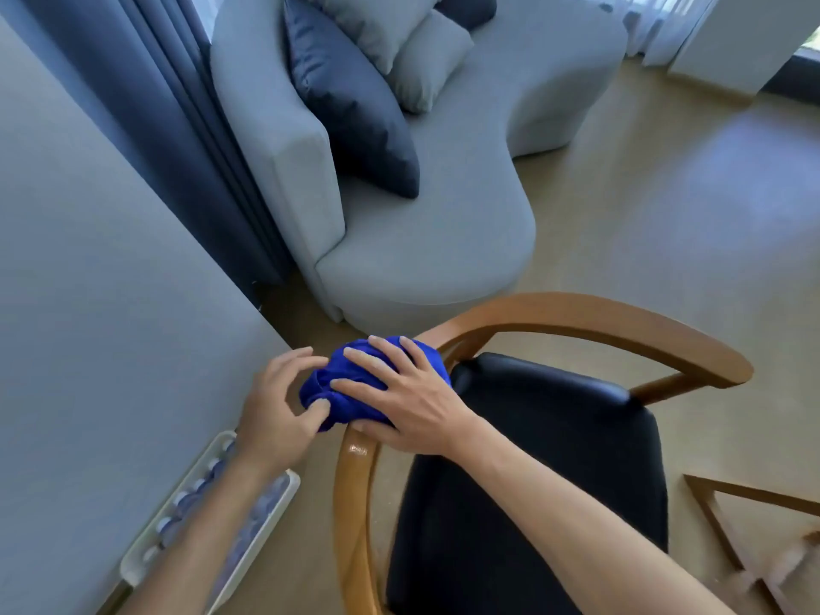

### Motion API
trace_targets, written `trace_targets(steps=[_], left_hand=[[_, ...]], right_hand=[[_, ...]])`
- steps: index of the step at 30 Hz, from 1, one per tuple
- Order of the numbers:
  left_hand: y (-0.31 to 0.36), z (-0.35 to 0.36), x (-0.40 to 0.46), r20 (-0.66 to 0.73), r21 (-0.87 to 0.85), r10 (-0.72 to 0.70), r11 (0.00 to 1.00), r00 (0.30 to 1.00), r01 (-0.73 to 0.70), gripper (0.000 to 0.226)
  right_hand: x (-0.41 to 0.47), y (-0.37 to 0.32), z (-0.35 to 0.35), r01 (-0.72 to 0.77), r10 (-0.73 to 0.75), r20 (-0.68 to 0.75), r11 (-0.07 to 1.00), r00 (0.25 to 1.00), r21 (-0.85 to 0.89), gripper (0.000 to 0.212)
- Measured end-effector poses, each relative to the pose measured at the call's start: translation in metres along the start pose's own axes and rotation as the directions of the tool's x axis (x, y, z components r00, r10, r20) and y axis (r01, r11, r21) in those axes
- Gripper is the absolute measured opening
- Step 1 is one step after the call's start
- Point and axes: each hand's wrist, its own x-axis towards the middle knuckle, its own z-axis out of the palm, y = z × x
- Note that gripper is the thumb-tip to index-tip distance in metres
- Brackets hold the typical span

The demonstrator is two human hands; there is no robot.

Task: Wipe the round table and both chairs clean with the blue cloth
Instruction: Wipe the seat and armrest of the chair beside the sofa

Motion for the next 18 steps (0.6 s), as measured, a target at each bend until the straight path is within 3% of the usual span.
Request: trace_targets(steps=[3,6,9,13,16,18], left_hand=[[-0.001,0.001,-0.007,-0.188,0.014,-0.112,0.993,0.976,0.116,0.03],[0.007,0.025,-0.014,-0.212,0.059,-0.116,0.99,0.97,0.131,0.024],[0.018,0.06,-0.009,-0.05,0.216,-0.006,0.976,0.999,0.017,0.033],[0.042,0.104,0.022,0.169,0.429,0.041,0.896,0.985,-0.111,0.051],[0.049,0.124,0.056,0.291,0.588,-0.024,0.793,0.957,-0.159,0.063],[0.046,0.132,0.069,0.322,0.646,-0.074,0.746,0.944,-0.162,0.064]], right_hand=[[0.02,0.01,0.009,-0.076,0.073,-0.085,0.996,0.994,-0.037,0.037],[0.031,0.031,0.015,-0.317,0.314,-0.188,0.948,0.931,0.015,0.04],[0.022,0.068,0.022,-0.478,0.48,-0.171,0.877,0.861,0.055,0.047],[-0.009,0.12,0.025,-0.526,0.504,-0.196,0.847,0.841,-0.076,0.039],[-0.049,0.16,0.014,-0.552,0.511,-0.245,0.822,0.824,-0.142,0.038],[-0.095,0.191,0.0,-0.646,0.586,-0.298,0.744,0.753,-0.169,0.04]])
